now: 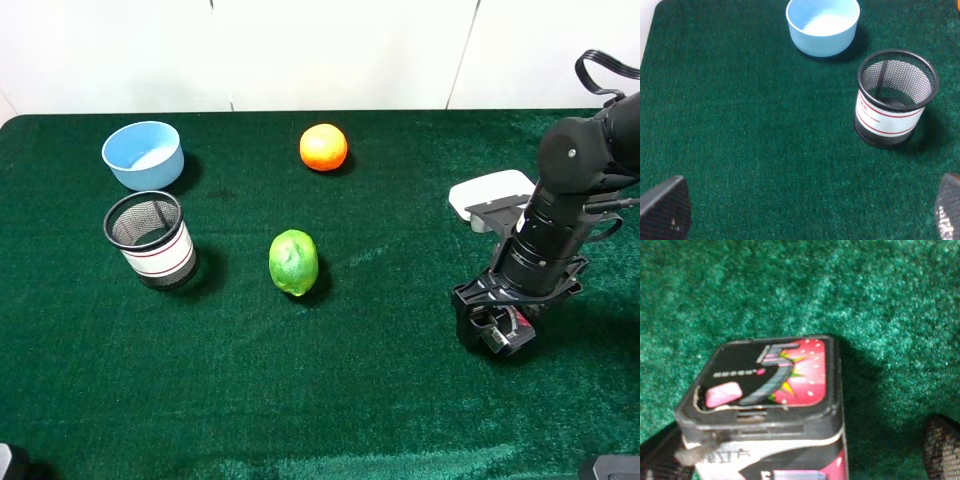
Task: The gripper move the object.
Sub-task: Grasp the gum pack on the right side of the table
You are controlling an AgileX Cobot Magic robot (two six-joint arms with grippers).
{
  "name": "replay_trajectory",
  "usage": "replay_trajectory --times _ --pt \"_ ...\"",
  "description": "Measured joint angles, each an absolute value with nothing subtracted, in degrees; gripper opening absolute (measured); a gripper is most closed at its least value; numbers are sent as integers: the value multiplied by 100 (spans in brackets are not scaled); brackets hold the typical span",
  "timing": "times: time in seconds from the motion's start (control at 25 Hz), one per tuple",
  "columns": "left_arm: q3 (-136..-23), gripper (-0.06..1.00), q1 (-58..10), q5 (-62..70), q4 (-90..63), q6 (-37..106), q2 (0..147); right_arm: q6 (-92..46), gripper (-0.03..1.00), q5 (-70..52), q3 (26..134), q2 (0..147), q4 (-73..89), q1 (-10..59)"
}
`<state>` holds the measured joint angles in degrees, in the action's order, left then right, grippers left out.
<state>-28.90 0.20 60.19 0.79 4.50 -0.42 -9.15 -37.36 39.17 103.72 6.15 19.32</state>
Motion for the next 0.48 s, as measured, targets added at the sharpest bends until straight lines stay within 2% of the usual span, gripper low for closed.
replay_trajectory --times 0.12,0.32,0.48 --pt "-2890 99 20 6019 79 450 -42 -915 59 -3730 3917 10382 597 1932" --pt "-2890 99 20 6019 79 450 -42 -915 35 -3719 3917 10408 596 1932" --pt "-2890 99 20 6019 79 450 -42 -915 33 -3692 3917 10408 609 1932"
